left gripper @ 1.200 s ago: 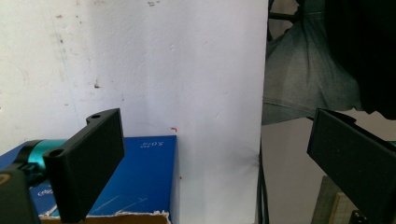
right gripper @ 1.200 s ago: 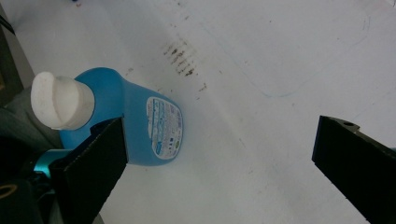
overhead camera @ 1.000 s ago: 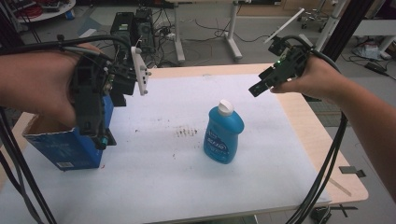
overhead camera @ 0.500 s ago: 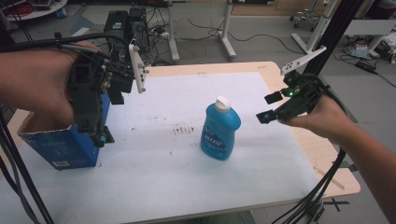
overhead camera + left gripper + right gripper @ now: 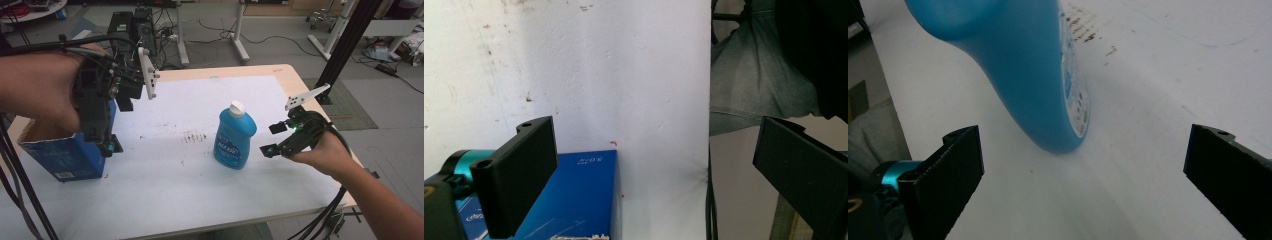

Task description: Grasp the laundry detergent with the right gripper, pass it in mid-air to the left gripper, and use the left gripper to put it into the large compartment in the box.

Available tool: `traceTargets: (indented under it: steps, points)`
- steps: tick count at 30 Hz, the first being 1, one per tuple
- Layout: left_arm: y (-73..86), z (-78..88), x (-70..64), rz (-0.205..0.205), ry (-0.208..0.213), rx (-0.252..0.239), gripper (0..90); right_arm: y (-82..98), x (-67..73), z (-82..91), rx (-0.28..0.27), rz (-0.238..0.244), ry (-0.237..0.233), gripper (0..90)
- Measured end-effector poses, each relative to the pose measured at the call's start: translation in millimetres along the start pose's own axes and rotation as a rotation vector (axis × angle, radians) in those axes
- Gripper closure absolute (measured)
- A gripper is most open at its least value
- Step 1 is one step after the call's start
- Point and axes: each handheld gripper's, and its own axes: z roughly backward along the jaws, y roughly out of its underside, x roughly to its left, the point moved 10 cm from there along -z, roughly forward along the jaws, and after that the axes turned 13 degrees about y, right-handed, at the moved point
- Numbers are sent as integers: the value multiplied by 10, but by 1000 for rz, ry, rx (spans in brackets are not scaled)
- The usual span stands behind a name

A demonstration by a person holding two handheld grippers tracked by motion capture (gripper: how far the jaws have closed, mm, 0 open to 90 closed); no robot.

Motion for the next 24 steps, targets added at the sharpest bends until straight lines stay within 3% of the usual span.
traceTargets:
  steps: [7,13,18,24]
  points:
    - [49,-10,-18,9,3,-1,41,85,124,-249,-11,-20,-26,17]
    - [78,-1,-17,12,1,-4,41,46,207,-399,-49,-34,-35,18]
    - [97,-5,-22,12,3,-7,40,22,228,-496,-70,-44,-23,18]
    - [111,6,-28,15,2,-8,41,-19,205,-563,-123,-90,-6,18]
